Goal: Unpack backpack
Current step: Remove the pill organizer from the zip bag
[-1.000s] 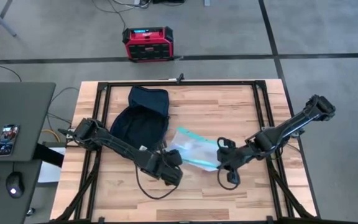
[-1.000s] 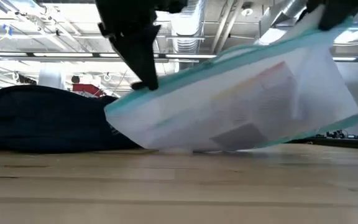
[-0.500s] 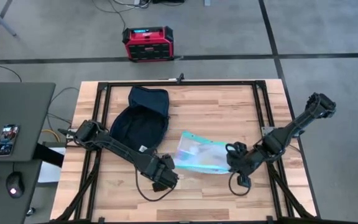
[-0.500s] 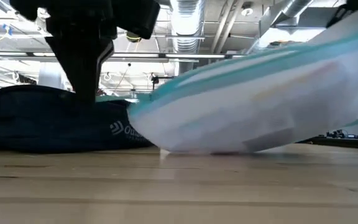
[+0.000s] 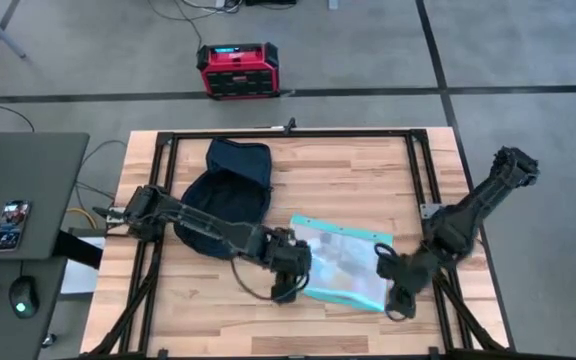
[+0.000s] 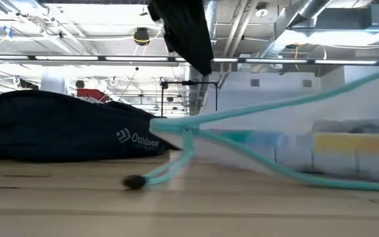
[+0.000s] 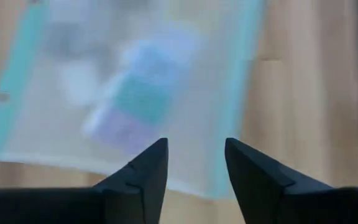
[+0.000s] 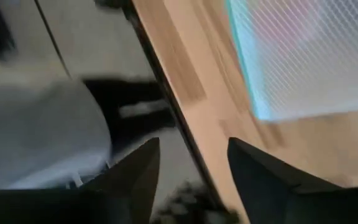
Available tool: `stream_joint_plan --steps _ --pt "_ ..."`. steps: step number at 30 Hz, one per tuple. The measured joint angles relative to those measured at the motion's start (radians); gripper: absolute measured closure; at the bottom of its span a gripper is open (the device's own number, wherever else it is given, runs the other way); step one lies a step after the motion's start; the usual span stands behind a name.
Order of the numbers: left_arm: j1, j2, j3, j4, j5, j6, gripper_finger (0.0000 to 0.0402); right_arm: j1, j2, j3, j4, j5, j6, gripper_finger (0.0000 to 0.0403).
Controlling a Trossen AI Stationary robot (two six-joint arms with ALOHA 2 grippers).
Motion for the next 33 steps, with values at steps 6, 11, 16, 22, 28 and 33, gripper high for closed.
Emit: stream_joint_plan --steps 6,11,16,22,28,33 --pt "0.079 0.001 -0.056 0.084 0.029 0.146 0.0246 0.193 0.186 0.000 0.221 0.546 0.224 0.0185" --pt "0.151 -0.001 -0.085 0.140 0.061 0.245 0.0251 0.208 0.410 0.000 0.398 0.589 0.283 0.0186" --pt "0.177 0.001 -0.131 0.216 0.096 0.249 0.0251 0.186 0.529 -0.001 0.392 0.593 0.228 0.0191" --pt "0.154 0.000 -0.192 0.203 0.175 0.240 0.0252 0.165 0.531 -0.001 0.316 0.591 0.237 0.0198" --pt "0.112 0.000 -0.211 0.130 0.185 0.306 0.0252 0.082 0.476 -0.001 0.204 0.592 0.186 0.0200" --pt "0.094 -0.005 -0.211 0.112 0.186 0.333 0.0252 -0.022 0.469 0.000 0.234 0.554 -0.027 0.0200"
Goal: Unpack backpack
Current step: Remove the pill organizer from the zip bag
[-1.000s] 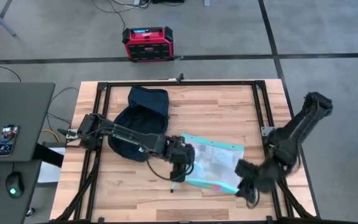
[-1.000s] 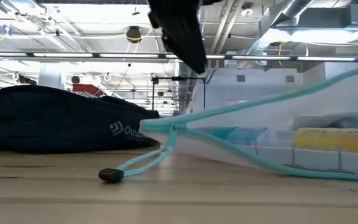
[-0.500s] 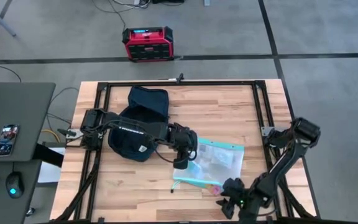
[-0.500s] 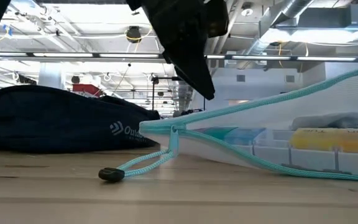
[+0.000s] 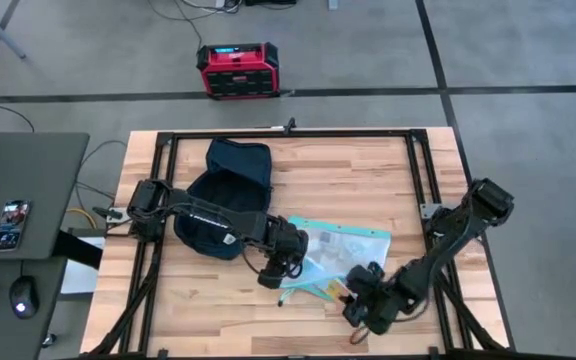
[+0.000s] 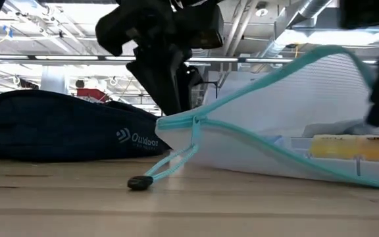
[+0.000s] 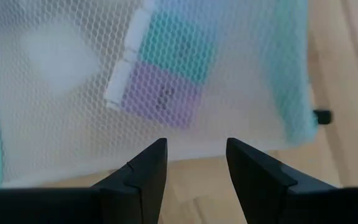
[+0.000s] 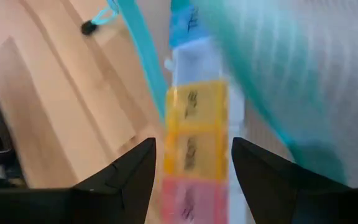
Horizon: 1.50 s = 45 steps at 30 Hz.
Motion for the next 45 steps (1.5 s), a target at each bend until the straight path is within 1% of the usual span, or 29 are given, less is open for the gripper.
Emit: stream_joint_plan --steps 2,5,8,12,15,18,21,25,30,32,34,36,38,39,42,45 --pt "-0.009 -0.003 0.001 0.004 0.008 -0.021 0.0252 -0.045 0.000 0.000 0.002 -0.035 -0.054 0.0200" --pt "-0.032 0.003 0.001 0.009 0.009 -0.046 0.0252 -0.098 0.001 0.000 -0.041 -0.040 -0.103 0.0200" --pt "-0.062 0.009 0.000 0.030 0.012 -0.073 0.0252 -0.147 0.001 0.000 -0.030 -0.045 -0.175 0.0200" --pt "-0.093 0.023 -0.042 0.147 0.012 -0.128 0.0252 -0.194 0.001 0.000 0.002 -0.117 -0.264 0.0201" --pt "-0.107 0.023 -0.097 0.284 0.006 -0.174 0.0252 -0.220 0.001 -0.004 -0.044 -0.121 -0.270 0.0201" --pt "-0.110 0.023 -0.145 0.360 0.003 -0.237 0.0252 -0.246 0.002 -0.005 -0.062 -0.136 -0.292 0.0201" --pt "-0.110 0.023 -0.161 0.368 0.003 -0.284 0.0252 -0.257 0.002 -0.005 -0.032 -0.160 -0.371 0.0201" --pt "-0.110 0.023 -0.176 0.366 -0.007 -0.306 0.0252 -0.265 0.022 -0.004 -0.031 -0.190 -0.438 0.0202" --pt "-0.111 0.023 -0.176 0.368 -0.008 -0.325 0.0252 -0.277 0.082 0.001 -0.022 -0.195 -0.446 0.0215" --pt "-0.112 0.023 -0.176 0.370 -0.008 -0.325 0.0252 -0.286 0.093 0.000 -0.016 -0.196 -0.448 0.0228" --pt "-0.112 0.023 -0.176 0.370 -0.007 -0.326 0.0252 -0.295 0.094 -0.001 -0.017 -0.202 -0.450 0.0254" --pt "-0.112 0.023 -0.176 0.370 -0.007 -0.325 0.0252 -0.302 0.091 0.000 -0.020 -0.226 -0.449 0.0298" --pt "-0.112 0.023 -0.176 0.370 -0.008 -0.325 0.0252 -0.307 0.083 0.009 -0.021 -0.265 -0.453 0.0358" --pt "-0.112 0.023 -0.176 0.369 -0.011 -0.325 0.0252 -0.308 0.079 0.016 -0.021 -0.295 -0.455 0.0379" --pt "-0.110 0.023 -0.176 0.370 -0.023 -0.325 0.0252 -0.311 0.076 0.050 -0.069 -0.347 -0.424 0.0393" --pt "-0.111 0.023 -0.177 0.363 -0.065 -0.325 0.0252 -0.315 0.076 0.103 -0.125 -0.419 -0.373 0.0400"
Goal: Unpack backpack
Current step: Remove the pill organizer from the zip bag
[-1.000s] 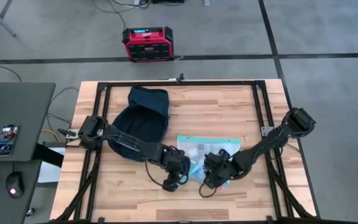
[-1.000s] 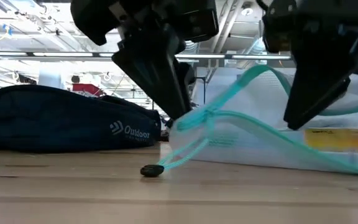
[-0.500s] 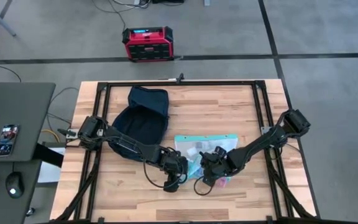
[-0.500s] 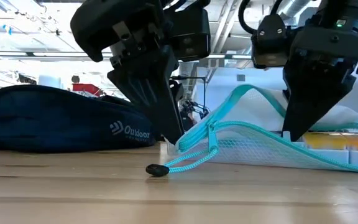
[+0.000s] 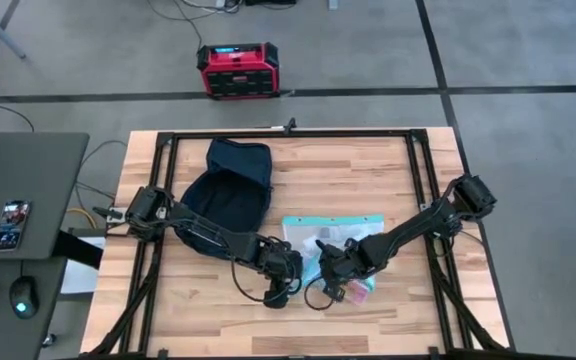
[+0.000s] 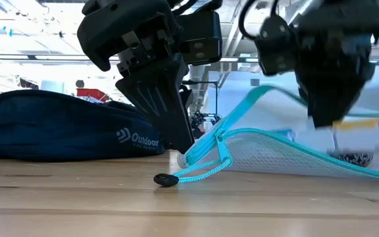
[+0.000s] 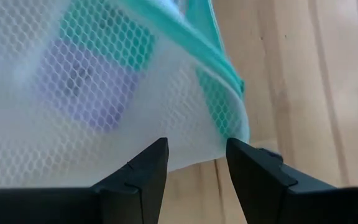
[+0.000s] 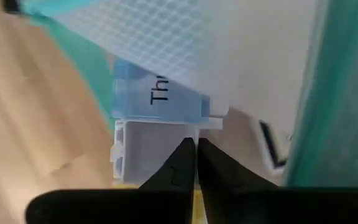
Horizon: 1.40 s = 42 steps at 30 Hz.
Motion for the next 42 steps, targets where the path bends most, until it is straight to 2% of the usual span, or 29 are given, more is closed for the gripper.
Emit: stream_joint_plan --steps 6,13,19,22,25,28,31,34,38,42 --pt "0.003 0.000 0.000 -0.002 -0.066 0.002 0.0252 0.022 -0.001 0.073 -0.057 -0.095 0.135 0.0402" --pt "0.012 0.000 0.000 -0.035 -0.084 0.035 0.0252 0.136 -0.004 0.178 -0.174 -0.178 0.262 0.0402" --pt "0.013 -0.003 0.000 -0.037 -0.082 0.054 0.0252 0.236 -0.005 0.271 -0.202 -0.180 0.332 0.0403" --pt "0.008 -0.021 0.008 -0.095 -0.068 0.053 0.0252 0.248 -0.005 0.318 -0.231 -0.133 0.327 0.0403" --pt "-0.001 -0.079 0.056 -0.321 -0.065 0.080 0.0252 0.229 -0.005 0.356 -0.288 -0.059 0.258 0.0403" --pt "-0.009 -0.184 0.089 -0.490 -0.068 0.058 0.0252 0.186 -0.006 0.367 -0.339 -0.048 0.157 0.0403" --pt "-0.033 -0.321 0.083 -0.558 -0.110 0.014 0.0252 0.126 -0.006 0.367 -0.334 -0.045 0.014 0.0403" --pt "-0.067 -0.459 0.081 -0.612 -0.197 -0.071 0.0252 0.052 -0.006 0.368 -0.301 -0.040 -0.125 0.0403" --pt "-0.102 -0.589 0.076 -0.649 -0.332 -0.189 0.0252 -0.029 -0.006 0.368 -0.276 -0.036 -0.284 0.0403" --pt "-0.145 -0.685 0.035 -0.648 -0.415 -0.265 0.0252 -0.119 -0.006 0.354 -0.273 -0.007 -0.407 0.0403"
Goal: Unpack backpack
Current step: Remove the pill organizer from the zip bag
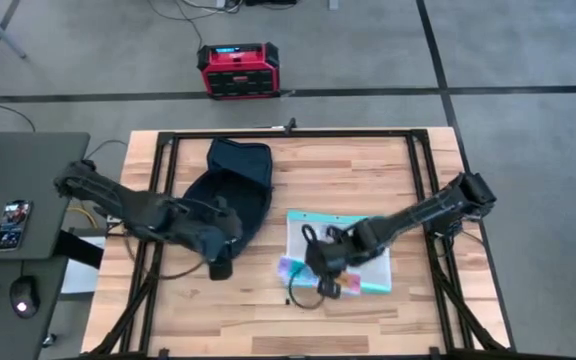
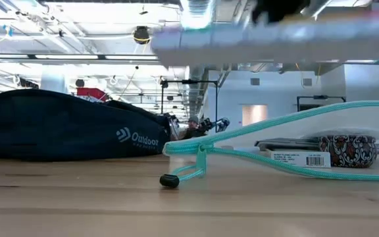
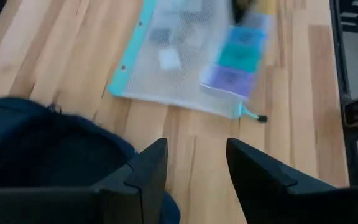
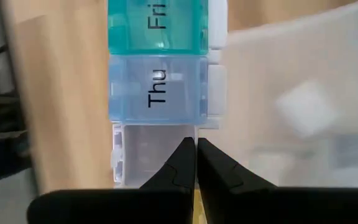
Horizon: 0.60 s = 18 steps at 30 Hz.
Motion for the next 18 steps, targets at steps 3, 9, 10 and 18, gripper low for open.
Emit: stream_joint_plan --steps 3,9,10,18 --pt "-0.008 -0.027 -0.048 0.001 -0.016 -0.049 0.0252 -0.087 0.000 -0.016 -0.021 0.028 -0.078 0.0403" --pt "-0.003 -0.040 -0.160 0.015 -0.019 -0.090 0.0252 -0.311 0.000 -0.077 -0.100 0.106 -0.231 0.0403" --pt "-0.001 -0.037 -0.181 0.032 -0.014 -0.088 0.0252 -0.352 0.000 -0.100 -0.089 0.108 -0.246 0.0403" --pt "0.004 -0.038 -0.297 0.192 0.015 -0.043 0.0252 -0.608 0.001 -0.290 0.103 0.097 -0.275 0.0402"
